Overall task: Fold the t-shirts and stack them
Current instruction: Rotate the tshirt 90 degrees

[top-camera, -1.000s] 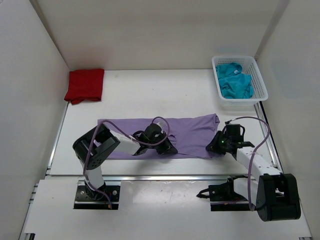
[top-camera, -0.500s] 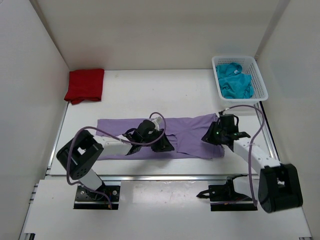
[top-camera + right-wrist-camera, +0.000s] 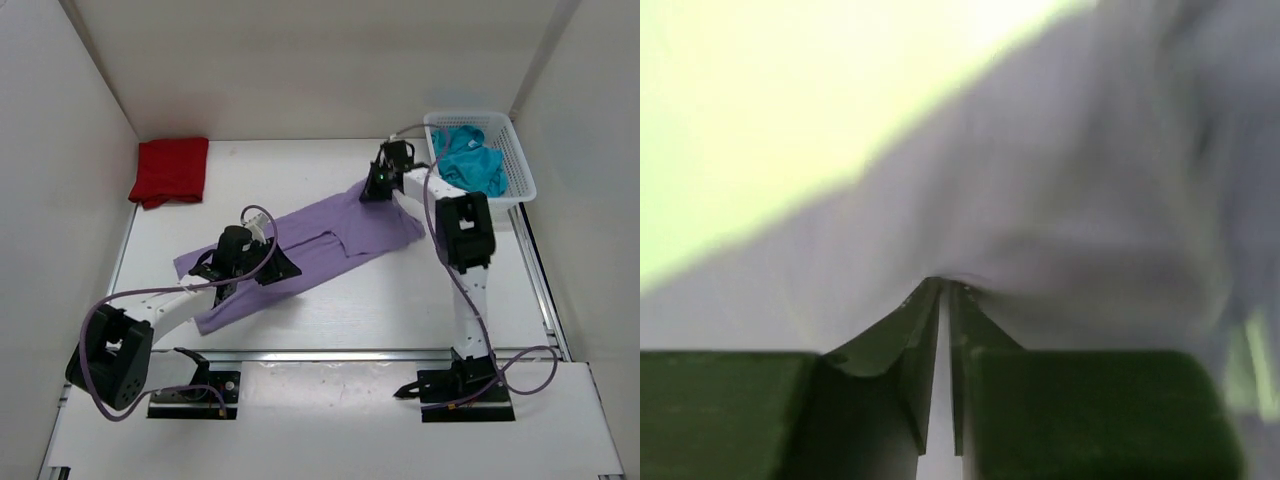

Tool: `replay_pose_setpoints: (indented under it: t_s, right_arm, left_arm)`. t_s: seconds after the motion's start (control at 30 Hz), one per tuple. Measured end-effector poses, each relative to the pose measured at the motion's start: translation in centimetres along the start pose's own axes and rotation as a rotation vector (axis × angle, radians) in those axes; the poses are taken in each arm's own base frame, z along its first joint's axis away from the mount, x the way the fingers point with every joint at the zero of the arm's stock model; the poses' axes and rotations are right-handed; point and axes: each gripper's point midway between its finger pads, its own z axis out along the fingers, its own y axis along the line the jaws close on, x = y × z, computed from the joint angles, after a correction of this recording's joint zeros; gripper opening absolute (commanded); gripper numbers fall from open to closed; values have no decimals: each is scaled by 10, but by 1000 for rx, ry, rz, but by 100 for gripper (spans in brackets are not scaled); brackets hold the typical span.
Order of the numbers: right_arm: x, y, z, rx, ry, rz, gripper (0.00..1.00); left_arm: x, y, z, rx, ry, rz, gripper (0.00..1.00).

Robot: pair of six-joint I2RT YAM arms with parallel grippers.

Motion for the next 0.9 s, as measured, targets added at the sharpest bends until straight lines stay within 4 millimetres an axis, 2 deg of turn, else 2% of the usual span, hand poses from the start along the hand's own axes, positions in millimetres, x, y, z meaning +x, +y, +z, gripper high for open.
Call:
replay_pose_setpoints:
  t_s: [0.03,0.07,0.1,0.17,0.2,0.23,0.3,0.37,0.47,0.5,0.53,0.57,0.6,0.63,0.67,0.7,0.77,0.83,0.9]
  right_arm:
    - [-30,13,18,-25,-35,-23,11]
    - [-54,23,38,-47,-56,-43,19]
    - [-75,32,57,-74,-77,-58,23]
    - [-115,62,74,-191,-148,-72,29]
    - [-121,71,74,-235,-167,-71,38]
    - [-119,79,67,-260,-155,-61,46]
    - [-124,95,42,-285,-157,-78,51]
    - [-138,120,4,-306,-184,-125,51]
    - [-169,163,-73,-339,-292,-231,49]
    - [-175,177,-104,-346,-330,-270,45]
    - [-176,190,-129,-346,-357,-300,35]
    - [-173,203,-154,-342,-380,-328,27]
    - [-167,215,-171,-340,-391,-357,19]
    - [-155,230,-184,-339,-390,-379,12]
    - [-137,243,-188,-335,-366,-407,10]
    - [-117,254,-185,-327,-331,-431,10]
    - [-63,272,-161,-286,-220,-488,10]
    - [-10,277,-126,-223,-93,-539,10]
    - [37,268,-98,-145,26,-580,10]
  left_arm:
    - [-3,4,-2,-10,-7,-4,39]
    - [-5,8,-5,-24,-11,-7,40]
    - [-5,13,-8,-39,-10,-13,40]
    - [-6,20,-14,-62,-13,-20,41]
    - [-5,25,-18,-74,-16,-26,41]
    - [-3,30,-22,-87,-18,-32,42]
    - [1,41,-30,-110,-23,-43,42]
    - [7,52,-36,-137,-20,-57,43]
    - [13,67,-43,-180,-12,-67,39]
    - [14,69,-44,-189,-8,-63,38]
    - [14,70,-45,-194,-7,-56,38]
    - [14,72,-47,-201,-6,-47,38]
    - [14,72,-48,-204,-6,-39,39]
    - [13,73,-49,-205,-7,-32,38]
    - [11,73,-50,-207,-7,-28,39]
    - [10,74,-51,-208,-10,-26,39]
    - [5,73,-53,-205,-16,-15,38]
    - [3,73,-54,-202,-20,-8,38]
    - [2,72,-55,-193,-20,-6,39]
